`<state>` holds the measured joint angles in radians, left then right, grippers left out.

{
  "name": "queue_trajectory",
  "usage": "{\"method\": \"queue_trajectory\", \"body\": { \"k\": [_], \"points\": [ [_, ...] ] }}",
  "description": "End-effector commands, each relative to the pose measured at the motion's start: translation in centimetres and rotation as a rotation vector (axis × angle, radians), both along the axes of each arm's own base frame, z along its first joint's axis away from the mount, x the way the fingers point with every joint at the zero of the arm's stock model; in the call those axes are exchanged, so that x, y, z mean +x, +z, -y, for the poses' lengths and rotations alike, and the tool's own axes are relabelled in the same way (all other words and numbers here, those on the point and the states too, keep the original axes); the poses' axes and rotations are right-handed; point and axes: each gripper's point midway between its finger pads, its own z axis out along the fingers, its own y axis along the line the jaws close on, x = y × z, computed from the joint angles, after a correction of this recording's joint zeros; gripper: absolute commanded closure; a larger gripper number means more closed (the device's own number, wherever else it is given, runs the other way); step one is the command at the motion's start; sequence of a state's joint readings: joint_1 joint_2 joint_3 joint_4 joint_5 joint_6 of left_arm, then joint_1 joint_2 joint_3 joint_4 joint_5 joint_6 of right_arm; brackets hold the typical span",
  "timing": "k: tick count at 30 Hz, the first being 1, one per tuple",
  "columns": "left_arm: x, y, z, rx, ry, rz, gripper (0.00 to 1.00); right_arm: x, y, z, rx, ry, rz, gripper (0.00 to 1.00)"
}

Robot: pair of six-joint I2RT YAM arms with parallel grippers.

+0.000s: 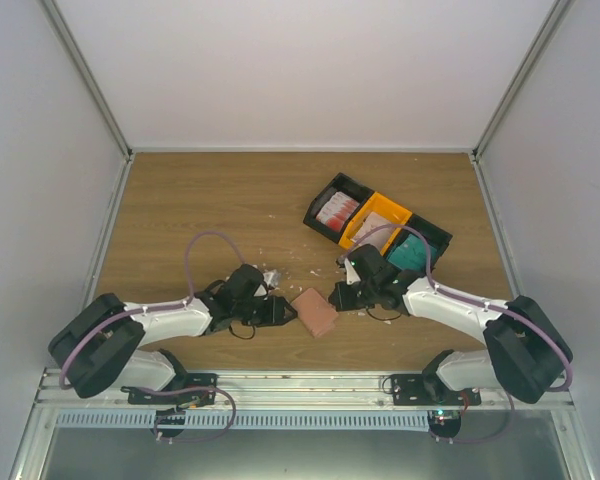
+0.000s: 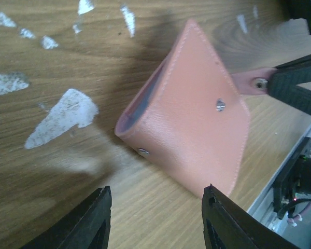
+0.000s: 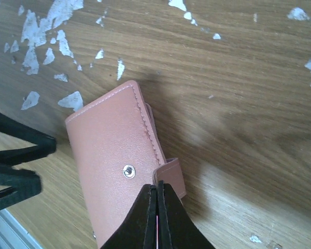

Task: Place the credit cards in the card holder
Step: Close the card holder at the center of the board.

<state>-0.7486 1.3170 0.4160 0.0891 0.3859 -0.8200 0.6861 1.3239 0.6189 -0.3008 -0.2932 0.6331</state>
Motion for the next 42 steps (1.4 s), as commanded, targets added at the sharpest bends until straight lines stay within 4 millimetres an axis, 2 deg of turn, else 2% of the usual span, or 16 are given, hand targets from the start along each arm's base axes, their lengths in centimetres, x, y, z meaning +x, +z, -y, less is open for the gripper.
{"method": "queue_trajectory", "body": {
  "k": [1, 5, 9, 15, 22, 26, 42],
  "points": [
    [0.9, -0.2, 0.7, -0.008, -0.009, 0.011, 0.51, 0.2, 1.4, -1.6, 0.040, 0.077, 0.065, 0.99],
    [1.9, -0.7, 0.4, 0.035, 0.007, 0.051, 0.56, -0.4, 1.0, -2.4, 0.014, 0.141, 0.076, 1.00],
    [2.6, -0.5, 1.0, 0.033, -0.018, 0.082, 0.59, -0.8, 0.2, -3.1, -0.003, 0.186, 0.070, 0.99],
    [3.2, -0.9, 1.7, 0.038, -0.051, 0.105, 0.59, -0.6, 0.0, -3.6, -0.004, 0.200, 0.071, 0.99],
    [3.1, -1.9, 2.2, 0.059, -0.109, 0.107, 0.60, 0.0, 0.1, -3.9, -0.011, 0.197, 0.086, 0.99],
    [2.9, -2.4, 2.1, 0.071, -0.117, 0.098, 0.61, 0.2, -0.8, -3.4, -0.072, 0.199, 0.064, 0.99],
    [2.7, -3.7, 1.4, 0.107, -0.099, 0.076, 0.63, -1.6, -1.2, -3.5, -0.079, 0.294, -0.014, 1.00]
  ]
}}
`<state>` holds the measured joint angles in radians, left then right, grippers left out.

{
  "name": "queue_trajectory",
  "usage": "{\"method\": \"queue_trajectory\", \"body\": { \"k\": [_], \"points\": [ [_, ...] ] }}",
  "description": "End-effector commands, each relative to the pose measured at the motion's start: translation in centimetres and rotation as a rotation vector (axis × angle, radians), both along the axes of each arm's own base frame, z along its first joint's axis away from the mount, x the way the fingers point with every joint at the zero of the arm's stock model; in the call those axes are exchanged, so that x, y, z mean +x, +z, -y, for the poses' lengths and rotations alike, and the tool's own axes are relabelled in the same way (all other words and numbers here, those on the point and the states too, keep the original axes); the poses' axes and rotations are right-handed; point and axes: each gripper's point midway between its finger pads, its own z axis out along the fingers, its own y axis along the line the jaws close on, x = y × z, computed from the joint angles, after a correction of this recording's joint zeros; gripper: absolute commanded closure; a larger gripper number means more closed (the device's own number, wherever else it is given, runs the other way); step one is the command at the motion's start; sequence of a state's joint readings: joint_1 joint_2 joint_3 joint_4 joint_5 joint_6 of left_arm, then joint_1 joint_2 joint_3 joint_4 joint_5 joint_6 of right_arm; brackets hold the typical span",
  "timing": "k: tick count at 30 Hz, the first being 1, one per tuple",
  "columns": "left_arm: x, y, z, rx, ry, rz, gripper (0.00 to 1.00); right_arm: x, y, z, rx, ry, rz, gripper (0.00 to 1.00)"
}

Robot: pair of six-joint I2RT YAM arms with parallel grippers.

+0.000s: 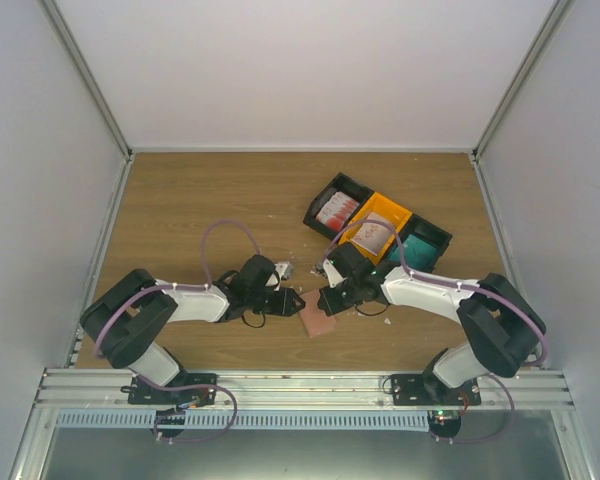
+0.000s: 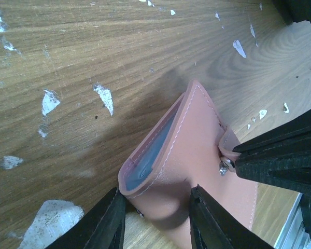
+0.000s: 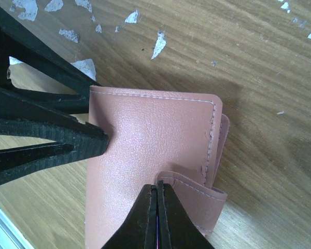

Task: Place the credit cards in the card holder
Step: Close the card holder at the center of the board.

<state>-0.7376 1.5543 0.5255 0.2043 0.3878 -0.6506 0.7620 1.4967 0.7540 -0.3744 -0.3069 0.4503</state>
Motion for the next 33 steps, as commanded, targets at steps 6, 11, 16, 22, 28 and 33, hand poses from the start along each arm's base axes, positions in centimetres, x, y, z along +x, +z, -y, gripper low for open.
{"method": "queue_trajectory", "body": {
  "k": [6, 11, 16, 22, 28, 33],
  "points": [
    [-0.5, -2.5, -1.1, 0.075, 0.014, -0.043, 0.65, -0.8, 0.0, -0.1, -0.021, 0.052, -0.017, 1.00],
    [-0.4, -2.7, -1.2, 0.082, 0.024, -0.049, 0.66, -0.7, 0.4, 0.1, -0.022, 0.044, -0.009, 0.99],
    [-0.4, -2.8, -1.3, 0.088, 0.028, -0.053, 0.66, -1.2, 0.7, -0.3, 0.006, 0.062, -0.025, 1.00],
    [-0.5, -3.2, -1.4, 0.098, 0.031, -0.060, 0.67, -1.6, 0.8, -0.3, 0.019, 0.074, -0.033, 1.00],
    [-0.6, -3.5, -1.4, 0.099, 0.029, -0.067, 0.68, -1.8, 0.9, -0.6, 0.041, 0.088, -0.039, 0.99],
    [-0.6, -3.6, -1.4, 0.098, 0.029, -0.073, 0.69, -2.0, 0.6, -0.7, 0.037, 0.096, -0.050, 0.99]
  ]
}}
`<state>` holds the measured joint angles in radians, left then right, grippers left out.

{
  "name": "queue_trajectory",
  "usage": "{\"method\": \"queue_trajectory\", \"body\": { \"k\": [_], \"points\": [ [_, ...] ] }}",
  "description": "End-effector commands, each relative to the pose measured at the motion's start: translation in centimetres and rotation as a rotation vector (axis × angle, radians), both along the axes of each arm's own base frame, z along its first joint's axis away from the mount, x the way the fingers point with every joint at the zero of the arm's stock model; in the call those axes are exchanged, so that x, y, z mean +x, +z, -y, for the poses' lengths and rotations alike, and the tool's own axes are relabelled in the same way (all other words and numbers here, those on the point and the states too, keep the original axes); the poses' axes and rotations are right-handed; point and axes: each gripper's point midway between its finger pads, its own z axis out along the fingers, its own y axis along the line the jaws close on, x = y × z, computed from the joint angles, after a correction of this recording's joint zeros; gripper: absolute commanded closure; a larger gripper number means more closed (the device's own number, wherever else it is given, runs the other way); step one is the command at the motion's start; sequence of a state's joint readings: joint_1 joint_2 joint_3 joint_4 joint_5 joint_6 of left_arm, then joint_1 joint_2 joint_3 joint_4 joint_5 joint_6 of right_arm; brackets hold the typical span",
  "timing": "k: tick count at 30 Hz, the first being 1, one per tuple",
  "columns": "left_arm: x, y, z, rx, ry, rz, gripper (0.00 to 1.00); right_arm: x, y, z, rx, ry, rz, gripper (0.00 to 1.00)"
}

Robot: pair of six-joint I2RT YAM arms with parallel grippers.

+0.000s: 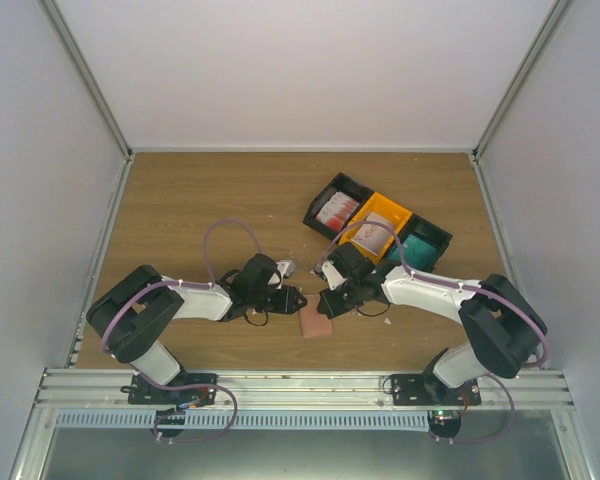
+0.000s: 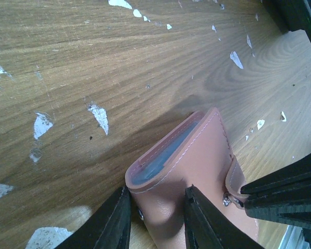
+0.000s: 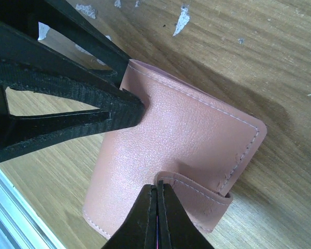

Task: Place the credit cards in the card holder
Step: Close the card holder at the center of the board.

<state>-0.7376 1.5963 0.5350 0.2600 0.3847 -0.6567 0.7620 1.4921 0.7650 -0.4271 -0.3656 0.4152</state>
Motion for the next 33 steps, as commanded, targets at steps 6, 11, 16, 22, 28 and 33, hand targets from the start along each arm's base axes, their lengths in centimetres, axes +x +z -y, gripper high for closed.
{"method": "queue_trajectory", "body": {
  "k": [6, 11, 16, 22, 28, 33],
  "points": [
    [-1.4, -3.5, -2.0, 0.116, 0.023, -0.091, 0.69, -0.9, -0.2, 0.3, -0.013, 0.035, -0.009, 1.00],
    [-1.4, -3.0, -1.8, 0.103, 0.016, -0.089, 0.67, -0.3, 0.1, 0.8, -0.045, 0.004, 0.017, 1.00],
    [-1.9, -2.0, -1.8, 0.072, 0.021, -0.097, 0.51, -0.3, 0.1, 0.9, -0.048, 0.001, 0.015, 1.00],
    [-3.7, -1.3, -2.3, 0.023, 0.030, -0.149, 0.45, -0.5, -0.1, 0.4, -0.029, 0.015, 0.003, 1.00],
    [-4.7, -1.4, -1.5, 0.001, -0.002, -0.177, 0.57, -0.9, 0.1, -0.2, 0.002, 0.043, -0.011, 1.00],
    [-3.9, -1.3, -0.9, 0.019, -0.007, -0.153, 0.63, -1.2, -0.4, -0.1, -0.016, 0.054, -0.023, 1.00]
  ]
}}
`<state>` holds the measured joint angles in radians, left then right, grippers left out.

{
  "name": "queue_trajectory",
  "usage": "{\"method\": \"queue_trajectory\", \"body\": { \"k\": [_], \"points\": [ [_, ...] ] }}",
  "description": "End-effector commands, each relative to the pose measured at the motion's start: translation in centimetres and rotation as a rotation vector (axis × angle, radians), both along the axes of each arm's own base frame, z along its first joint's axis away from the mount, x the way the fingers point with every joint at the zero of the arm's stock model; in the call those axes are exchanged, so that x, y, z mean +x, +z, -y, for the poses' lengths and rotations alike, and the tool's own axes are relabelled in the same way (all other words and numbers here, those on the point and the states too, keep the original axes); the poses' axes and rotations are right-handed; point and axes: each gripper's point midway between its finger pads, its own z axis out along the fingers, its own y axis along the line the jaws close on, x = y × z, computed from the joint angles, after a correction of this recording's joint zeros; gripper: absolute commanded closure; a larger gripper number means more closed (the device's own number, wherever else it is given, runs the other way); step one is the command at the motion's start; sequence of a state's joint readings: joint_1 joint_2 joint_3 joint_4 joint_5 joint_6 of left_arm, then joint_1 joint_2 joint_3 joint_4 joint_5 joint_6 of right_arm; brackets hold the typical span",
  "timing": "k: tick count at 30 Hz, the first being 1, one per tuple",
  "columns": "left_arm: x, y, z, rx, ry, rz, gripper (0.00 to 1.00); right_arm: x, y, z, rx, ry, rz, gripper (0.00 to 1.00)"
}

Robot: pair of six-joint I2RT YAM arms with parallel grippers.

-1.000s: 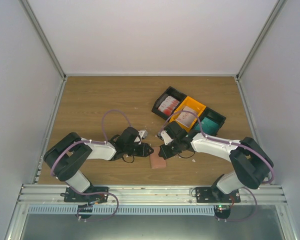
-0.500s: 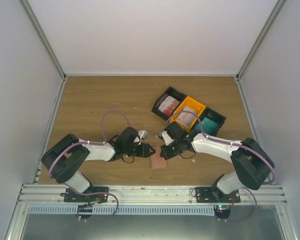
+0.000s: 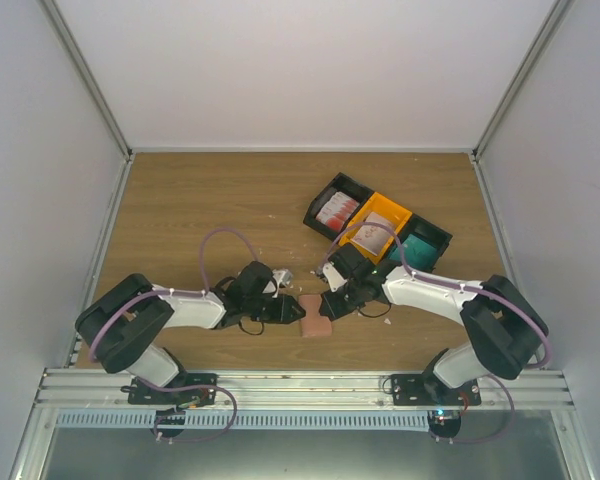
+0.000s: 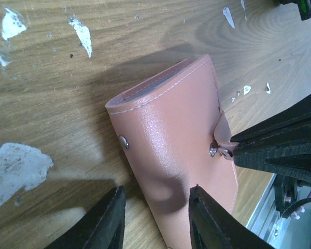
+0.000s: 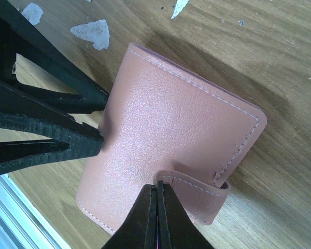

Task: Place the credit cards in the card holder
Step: Close the card holder at the center of the board.

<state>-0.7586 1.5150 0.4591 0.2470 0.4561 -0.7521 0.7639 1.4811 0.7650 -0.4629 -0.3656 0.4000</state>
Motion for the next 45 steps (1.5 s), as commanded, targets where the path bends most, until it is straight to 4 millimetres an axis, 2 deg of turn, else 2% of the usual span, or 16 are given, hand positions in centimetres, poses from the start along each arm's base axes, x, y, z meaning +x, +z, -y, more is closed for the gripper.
{"method": "queue_trajectory", "body": {
  "k": [1, 9, 25, 36, 45],
  "points": [
    [-0.5, -1.6, -0.3, 0.082, -0.005, -0.033, 0.65, -0.7, -0.4, -0.5, -0.001, 0.039, -0.012, 1.00],
    [-0.6, -1.8, 0.3, 0.092, -0.027, -0.026, 0.73, -0.6, -1.0, -0.7, -0.017, 0.033, -0.015, 1.00],
    [-0.9, -2.5, 0.1, 0.113, -0.035, -0.030, 0.80, 0.8, 0.1, -0.8, 0.002, -0.069, 0.028, 1.00],
    [-0.9, -2.6, 0.0, 0.117, -0.034, -0.027, 0.81, 0.2, 0.0, -1.2, 0.024, -0.038, 0.007, 0.99],
    [-0.9, -2.8, -0.2, 0.128, -0.029, -0.028, 0.81, 0.0, -0.5, -0.1, -0.046, -0.003, 0.017, 0.99]
  ]
}}
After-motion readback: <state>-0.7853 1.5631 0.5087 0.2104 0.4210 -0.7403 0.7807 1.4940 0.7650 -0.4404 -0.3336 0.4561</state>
